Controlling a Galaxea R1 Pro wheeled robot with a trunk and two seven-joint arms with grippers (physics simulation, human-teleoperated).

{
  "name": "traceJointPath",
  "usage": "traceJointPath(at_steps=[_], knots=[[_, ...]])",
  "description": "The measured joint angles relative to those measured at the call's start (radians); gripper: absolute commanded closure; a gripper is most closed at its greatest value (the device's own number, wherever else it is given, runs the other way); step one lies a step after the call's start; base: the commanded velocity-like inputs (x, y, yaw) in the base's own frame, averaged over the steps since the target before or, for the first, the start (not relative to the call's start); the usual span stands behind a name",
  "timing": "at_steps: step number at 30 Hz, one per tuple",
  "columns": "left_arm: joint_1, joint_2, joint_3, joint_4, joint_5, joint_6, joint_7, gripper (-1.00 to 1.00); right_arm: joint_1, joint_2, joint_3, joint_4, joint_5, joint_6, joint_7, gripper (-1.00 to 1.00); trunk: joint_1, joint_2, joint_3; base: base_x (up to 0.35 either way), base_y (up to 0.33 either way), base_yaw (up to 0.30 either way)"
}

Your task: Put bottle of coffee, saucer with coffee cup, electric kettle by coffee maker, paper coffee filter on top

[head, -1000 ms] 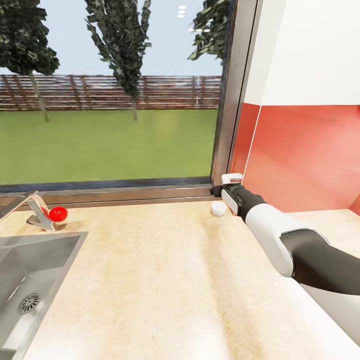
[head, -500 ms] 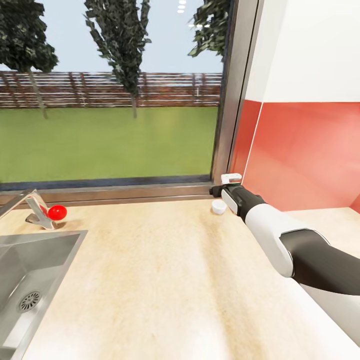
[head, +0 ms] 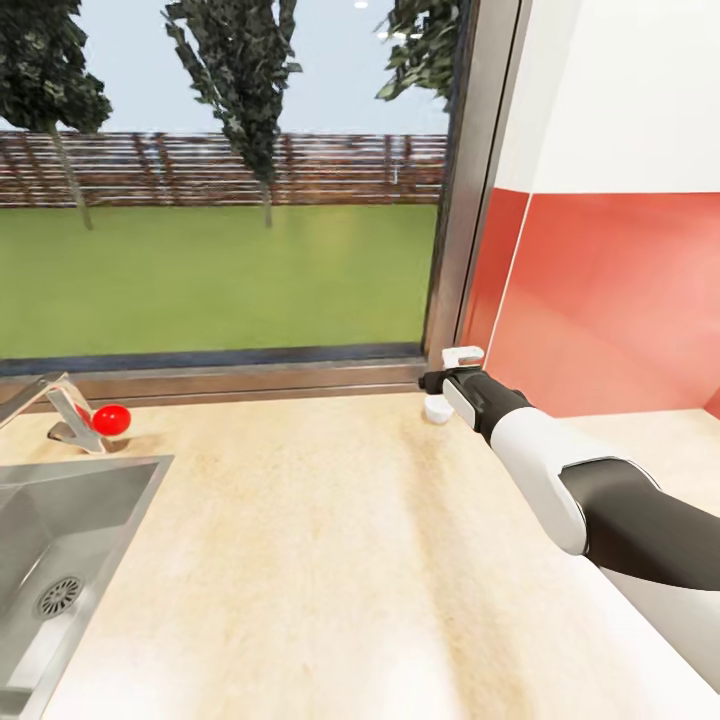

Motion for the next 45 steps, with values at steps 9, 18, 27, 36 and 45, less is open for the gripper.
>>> traceJointPath(at_steps=[9, 18, 27, 36, 45], knots=[[0.0, 0.0, 0.0, -0.001, 0.0, -0.001, 0.0, -1.0, 0.0, 0.0, 0.0, 0.0, 0.0, 0.0, 0.0, -1.0, 0.0, 0.0, -0.015, 0.104, 0.029, 0.0], [0.0, 0.001, 0.0, -0.001, 0.0, -0.005, 0.0, -1.0, 0.0, 0.0, 0.0, 0.0, 0.0, 0.0, 0.0, -1.0, 0.0, 0.0, -0.029, 0.012, 0.004, 0.0], [0.0, 0.002, 0.0, -0.001, 0.0, -0.005, 0.0, -1.0, 0.0, 0.0, 0.0, 0.0, 0.0, 0.0, -0.001, -1.0, 0.0, 0.0, -0.043, 0.0, 0.0, 0.0], [0.0, 0.002, 0.0, -0.001, 0.0, -0.004, 0.0, -1.0, 0.0, 0.0, 0.0, 0.0, 0.0, 0.0, -0.002, -1.0, 0.0, 0.0, -0.058, 0.0, 0.0, 0.0], [0.0, 0.002, 0.0, 0.0, 0.0, -0.003, 0.0, -1.0, 0.0, 0.0, 0.0, 0.0, 0.0, 0.0, -0.002, -1.0, 0.0, 0.0, -0.072, 0.0, 0.0, 0.01]])
